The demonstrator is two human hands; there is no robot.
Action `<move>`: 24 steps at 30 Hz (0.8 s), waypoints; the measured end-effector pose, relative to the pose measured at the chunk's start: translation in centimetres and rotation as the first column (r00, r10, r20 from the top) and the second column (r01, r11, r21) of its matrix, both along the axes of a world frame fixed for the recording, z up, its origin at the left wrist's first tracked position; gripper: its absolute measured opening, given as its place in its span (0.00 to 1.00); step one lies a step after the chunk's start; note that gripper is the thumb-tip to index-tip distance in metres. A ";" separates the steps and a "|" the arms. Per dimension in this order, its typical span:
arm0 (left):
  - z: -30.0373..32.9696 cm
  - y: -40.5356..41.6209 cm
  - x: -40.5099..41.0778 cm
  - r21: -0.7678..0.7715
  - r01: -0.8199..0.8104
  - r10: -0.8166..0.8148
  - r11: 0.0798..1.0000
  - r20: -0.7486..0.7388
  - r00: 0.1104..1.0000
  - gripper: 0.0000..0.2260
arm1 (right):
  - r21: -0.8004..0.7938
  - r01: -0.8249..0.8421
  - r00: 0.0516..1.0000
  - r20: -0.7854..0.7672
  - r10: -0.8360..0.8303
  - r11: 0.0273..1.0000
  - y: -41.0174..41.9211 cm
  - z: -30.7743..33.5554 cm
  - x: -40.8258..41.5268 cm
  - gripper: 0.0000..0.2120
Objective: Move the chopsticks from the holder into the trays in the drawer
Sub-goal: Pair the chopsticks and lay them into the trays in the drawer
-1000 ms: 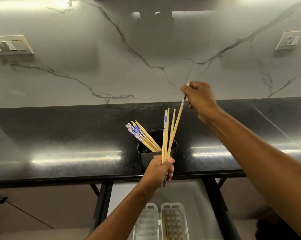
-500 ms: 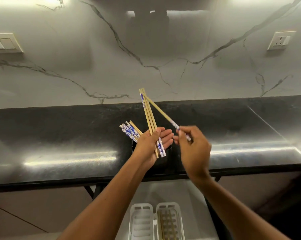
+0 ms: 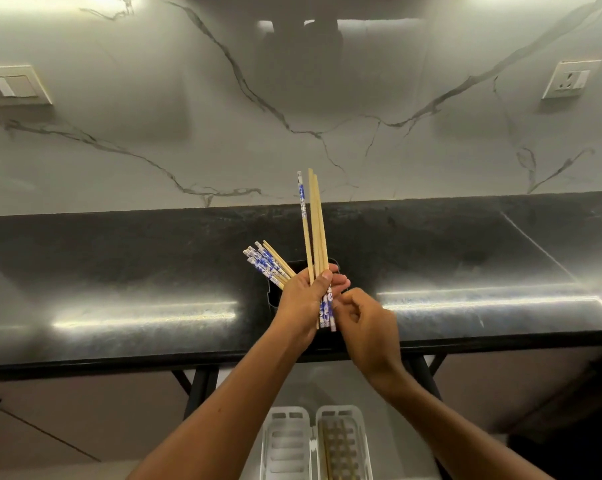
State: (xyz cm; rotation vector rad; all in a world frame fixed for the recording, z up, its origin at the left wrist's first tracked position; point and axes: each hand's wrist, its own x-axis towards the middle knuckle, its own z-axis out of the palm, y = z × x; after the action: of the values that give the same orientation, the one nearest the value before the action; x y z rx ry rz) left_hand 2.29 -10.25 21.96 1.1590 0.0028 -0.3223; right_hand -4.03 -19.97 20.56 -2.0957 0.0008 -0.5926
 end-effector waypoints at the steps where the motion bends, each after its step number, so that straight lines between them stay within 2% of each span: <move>1: -0.3 0.3 -0.1 0.049 0.000 -0.002 0.999 0.035 0.999 0.09 | -0.049 0.013 1.000 -0.006 -0.013 0.999 -0.5 0.8 0.4 0.08; 4: -1.1 0.6 -0.7 0.149 0.005 -0.017 0.989 0.081 0.997 0.06 | -0.249 0.062 0.993 0.117 -0.034 0.966 -1.9 4.9 2.5 0.05; 6: -1.6 0.5 -1.1 0.178 0.020 -0.035 0.984 0.080 0.996 0.06 | -0.477 0.072 0.968 0.244 0.054 0.876 -2.4 8.3 4.3 0.10; 8: -2.0 0.3 -1.6 0.197 0.044 -0.063 0.979 0.093 0.994 0.05 | -0.702 0.034 0.954 0.234 0.185 0.711 -2.3 11.2 5.8 0.13; 10: -2.2 0.2 -2.0 0.212 0.062 -0.087 0.975 0.113 0.990 0.06 | -0.822 -0.055 0.965 0.102 0.241 0.567 -2.5 13.1 7.0 0.13; 12: -2.3 0.2 -2.2 0.221 0.068 -0.098 0.973 0.129 0.987 0.06 | -0.952 -0.089 0.963 -0.007 0.268 0.294 -2.7 13.9 7.9 0.14; 13: -2.2 0.3 -2.3 0.225 0.067 -0.099 0.972 0.135 0.986 0.06 | -0.975 -0.105 0.964 -0.052 0.260 0.194 -2.7 14.1 8.2 0.13; 15: -2.2 0.6 -2.2 0.243 0.063 -0.101 0.968 0.146 0.984 0.06 | -0.966 -0.196 0.965 -0.159 0.209 0.170 -2.5 14.5 8.5 0.10; 17: -2.2 0.9 -2.1 0.266 0.062 -0.107 0.962 0.157 0.982 0.07 | -0.941 -0.258 0.957 -0.217 0.195 0.219 -2.4 14.7 8.6 0.09; 18: -2.3 1.1 -2.1 0.275 0.059 -0.107 0.960 0.162 0.981 0.07 | -0.937 -0.248 0.957 -0.197 0.215 0.247 -2.4 14.9 8.6 0.09; 21: -2.4 1.6 -1.8 0.280 0.057 -0.100 0.958 0.141 0.985 0.07 | -0.960 -0.159 0.953 -0.087 0.292 0.233 -2.8 15.8 8.4 0.12; 23: -2.7 2.1 -1.6 0.245 0.060 -0.085 0.968 0.093 0.992 0.06 | -0.974 -0.040 0.954 0.030 0.300 0.224 -3.6 16.9 8.4 0.11; 24: -2.7 2.3 -1.4 0.216 0.055 -0.070 0.975 0.064 0.995 0.06 | -0.968 0.027 0.952 0.101 0.288 0.251 -4.2 17.4 8.3 0.10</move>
State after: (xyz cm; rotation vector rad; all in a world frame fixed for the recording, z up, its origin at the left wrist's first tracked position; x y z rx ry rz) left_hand 0.87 -7.91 19.22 1.3863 -0.0634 -0.3419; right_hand 4.29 -24.21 38.00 -3.1518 -0.9551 -0.8958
